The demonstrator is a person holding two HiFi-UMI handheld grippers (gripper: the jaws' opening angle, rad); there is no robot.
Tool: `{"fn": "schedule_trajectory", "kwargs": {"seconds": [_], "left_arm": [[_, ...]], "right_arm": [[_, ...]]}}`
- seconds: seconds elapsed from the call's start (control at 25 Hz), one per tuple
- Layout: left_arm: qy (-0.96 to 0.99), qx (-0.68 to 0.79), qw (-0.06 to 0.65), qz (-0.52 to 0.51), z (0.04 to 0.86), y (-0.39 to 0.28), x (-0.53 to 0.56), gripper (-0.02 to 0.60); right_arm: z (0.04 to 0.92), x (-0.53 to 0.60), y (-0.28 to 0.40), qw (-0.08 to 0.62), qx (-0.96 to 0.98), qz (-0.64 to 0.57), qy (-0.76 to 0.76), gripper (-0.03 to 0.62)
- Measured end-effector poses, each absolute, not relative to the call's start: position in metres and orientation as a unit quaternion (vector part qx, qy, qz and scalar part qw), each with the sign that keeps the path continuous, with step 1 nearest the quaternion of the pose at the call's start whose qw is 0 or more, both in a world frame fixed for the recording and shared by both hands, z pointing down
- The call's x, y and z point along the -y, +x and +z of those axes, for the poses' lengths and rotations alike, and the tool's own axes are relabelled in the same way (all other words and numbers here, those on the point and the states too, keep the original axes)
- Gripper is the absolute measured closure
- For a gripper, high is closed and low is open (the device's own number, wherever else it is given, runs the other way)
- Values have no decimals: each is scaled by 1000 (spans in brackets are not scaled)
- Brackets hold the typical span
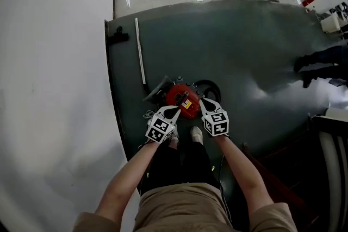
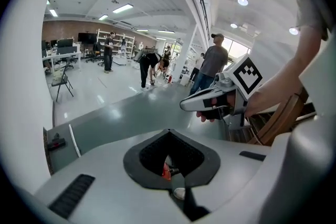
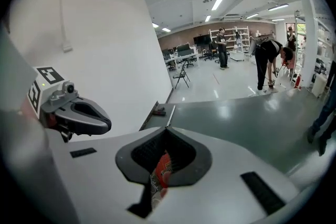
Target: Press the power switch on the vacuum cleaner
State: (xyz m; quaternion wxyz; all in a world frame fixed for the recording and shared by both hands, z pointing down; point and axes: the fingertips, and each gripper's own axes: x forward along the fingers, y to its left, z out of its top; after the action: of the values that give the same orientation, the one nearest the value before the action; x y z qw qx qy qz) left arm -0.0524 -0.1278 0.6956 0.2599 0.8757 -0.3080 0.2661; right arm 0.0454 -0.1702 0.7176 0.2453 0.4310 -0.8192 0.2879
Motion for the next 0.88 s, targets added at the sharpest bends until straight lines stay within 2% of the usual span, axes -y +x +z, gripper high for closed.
{"fn": "schedule_trajectory", "kwargs": {"seconds": [0.56,0.88], "left_arm": [[905,324,215,172,526,-64,137,575],[922,342,145,112,415,-86,168,575]], "right_arm": [[494,178,49,175,873,185,415,585],[394,183,62,137,882,134,431,585]]}}
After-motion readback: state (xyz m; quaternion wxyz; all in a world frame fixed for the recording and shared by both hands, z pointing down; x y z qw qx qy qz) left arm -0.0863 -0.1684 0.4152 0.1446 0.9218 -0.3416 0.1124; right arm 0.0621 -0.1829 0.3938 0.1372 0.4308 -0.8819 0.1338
